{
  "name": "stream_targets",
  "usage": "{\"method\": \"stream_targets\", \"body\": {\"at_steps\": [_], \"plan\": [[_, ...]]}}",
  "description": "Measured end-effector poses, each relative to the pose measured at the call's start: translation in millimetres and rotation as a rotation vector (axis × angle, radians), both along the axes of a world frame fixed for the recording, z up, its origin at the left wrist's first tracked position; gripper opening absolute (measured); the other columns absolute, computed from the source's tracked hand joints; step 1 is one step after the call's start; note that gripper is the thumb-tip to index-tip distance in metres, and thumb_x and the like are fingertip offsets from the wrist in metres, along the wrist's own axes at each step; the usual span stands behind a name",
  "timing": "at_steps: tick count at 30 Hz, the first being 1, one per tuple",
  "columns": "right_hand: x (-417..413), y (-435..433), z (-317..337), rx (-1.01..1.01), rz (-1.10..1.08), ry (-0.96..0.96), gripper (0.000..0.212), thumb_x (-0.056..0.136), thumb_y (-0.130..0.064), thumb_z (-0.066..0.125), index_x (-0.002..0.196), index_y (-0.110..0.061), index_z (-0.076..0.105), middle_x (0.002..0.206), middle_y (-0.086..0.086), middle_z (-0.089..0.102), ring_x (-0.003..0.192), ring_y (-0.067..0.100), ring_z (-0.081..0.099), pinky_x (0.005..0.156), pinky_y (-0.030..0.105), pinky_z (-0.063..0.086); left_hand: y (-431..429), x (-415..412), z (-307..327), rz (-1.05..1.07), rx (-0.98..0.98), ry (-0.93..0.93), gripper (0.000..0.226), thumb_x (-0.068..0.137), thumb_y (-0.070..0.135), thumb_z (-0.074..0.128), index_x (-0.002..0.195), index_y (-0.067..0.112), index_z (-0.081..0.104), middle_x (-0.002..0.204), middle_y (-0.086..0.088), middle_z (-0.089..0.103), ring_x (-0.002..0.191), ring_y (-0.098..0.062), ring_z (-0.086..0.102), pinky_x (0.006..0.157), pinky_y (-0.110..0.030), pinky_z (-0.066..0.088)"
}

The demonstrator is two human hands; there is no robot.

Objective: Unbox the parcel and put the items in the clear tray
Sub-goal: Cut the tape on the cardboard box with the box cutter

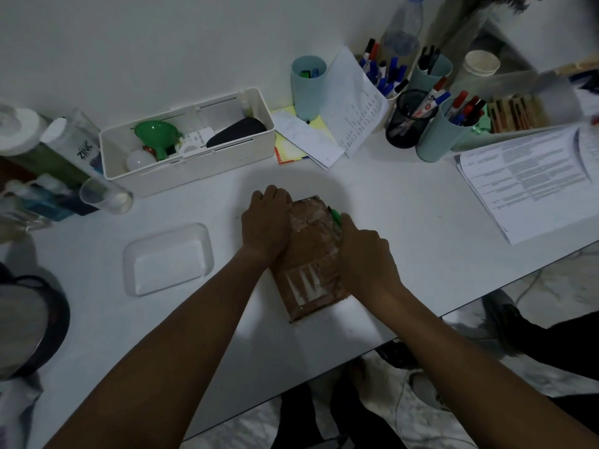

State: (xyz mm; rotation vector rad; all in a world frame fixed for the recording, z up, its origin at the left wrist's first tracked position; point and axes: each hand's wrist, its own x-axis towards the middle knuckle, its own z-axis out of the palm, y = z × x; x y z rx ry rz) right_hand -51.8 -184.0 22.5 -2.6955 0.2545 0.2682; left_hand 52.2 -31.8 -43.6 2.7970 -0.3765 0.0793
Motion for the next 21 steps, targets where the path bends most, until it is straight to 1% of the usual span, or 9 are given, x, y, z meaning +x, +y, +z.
{"method": "stream_targets", "body": {"at_steps": [2,3,7,10,13,15,17,19,21], "plan": [[1,-1,-4,0.022,-0.008,-0.013,0.056,0.088,-0.008,0.039,0.143,-0.016,0.03,0.091,0.015,0.063,0.077,0.035,0.061,0.066,0.032,0.04,1,0,-1,0.004,-0.021,0.004,0.013,0.098,0.019,0.048,0.102,0.014,0.059,0.106,-0.005,0.057,0.1,-0.026,0.05,0.065,-0.033,0.036],[1,-1,-6,0.027,-0.008,-0.02,0.056,0.088,-0.009,0.039,0.143,-0.017,0.03,0.091,0.014,0.064,0.08,0.036,0.062,0.067,0.033,0.04,1,0,-1,0.008,-0.032,0.007,0.013,0.098,0.019,0.047,0.101,0.015,0.059,0.106,-0.004,0.057,0.1,-0.026,0.05,0.065,-0.034,0.037],[3,-1,-10,0.054,-0.018,-0.01,0.049,0.093,-0.013,0.039,0.141,-0.018,0.033,0.092,0.013,0.065,0.081,0.035,0.064,0.066,0.033,0.045,3,2,-2,0.026,-0.088,0.029,0.015,0.099,0.023,0.047,0.098,0.018,0.061,0.104,-0.001,0.058,0.1,-0.023,0.051,0.069,-0.037,0.043],[4,-1,-11,0.059,-0.002,0.002,0.045,0.096,-0.018,0.038,0.141,-0.017,0.032,0.095,0.014,0.065,0.086,0.036,0.065,0.073,0.038,0.053,5,4,-3,0.025,-0.112,0.041,0.015,0.099,0.024,0.047,0.096,0.019,0.061,0.102,0.0,0.059,0.098,-0.023,0.052,0.071,-0.039,0.046],[1,1,-11,0.055,-0.011,0.033,0.049,0.096,-0.019,0.038,0.144,-0.019,0.029,0.099,0.014,0.064,0.088,0.035,0.064,0.074,0.037,0.052,4,4,-3,0.025,-0.1,0.044,0.015,0.098,0.024,0.047,0.097,0.019,0.062,0.103,-0.001,0.059,0.099,-0.023,0.052,0.072,-0.041,0.05],[-4,1,-12,0.046,-0.02,0.061,0.051,0.098,-0.022,0.038,0.147,-0.019,0.025,0.102,0.013,0.064,0.091,0.033,0.064,0.076,0.036,0.053,3,4,-4,0.025,-0.094,0.032,0.015,0.098,0.024,0.048,0.096,0.019,0.062,0.102,-0.001,0.059,0.099,-0.023,0.052,0.07,-0.038,0.048],[-10,1,-14,0.026,-0.024,0.08,0.053,0.099,-0.026,0.039,0.148,-0.019,0.023,0.106,0.013,0.063,0.093,0.031,0.064,0.078,0.037,0.055,3,4,-4,0.015,-0.092,0.021,0.015,0.098,0.025,0.048,0.096,0.018,0.062,0.102,-0.001,0.059,0.099,-0.023,0.052,0.068,-0.033,0.041],[-13,1,-15,-0.02,-0.008,0.109,0.061,0.099,-0.025,0.043,0.153,-0.019,0.015,0.115,0.015,0.06,0.1,0.032,0.062,0.083,0.038,0.053,2,5,-4,0.008,-0.09,0.02,0.017,0.099,0.025,0.046,0.097,0.018,0.061,0.103,-0.002,0.059,0.1,-0.023,0.051,0.068,-0.033,0.039],[-14,2,-17,-0.04,-0.006,0.097,0.064,0.099,-0.025,0.043,0.154,-0.018,0.011,0.118,0.016,0.059,0.102,0.033,0.062,0.084,0.038,0.05,1,4,-3,0.015,-0.095,0.026,0.016,0.099,0.024,0.046,0.098,0.017,0.06,0.104,-0.002,0.058,0.101,-0.024,0.05,0.069,-0.033,0.038]]}}
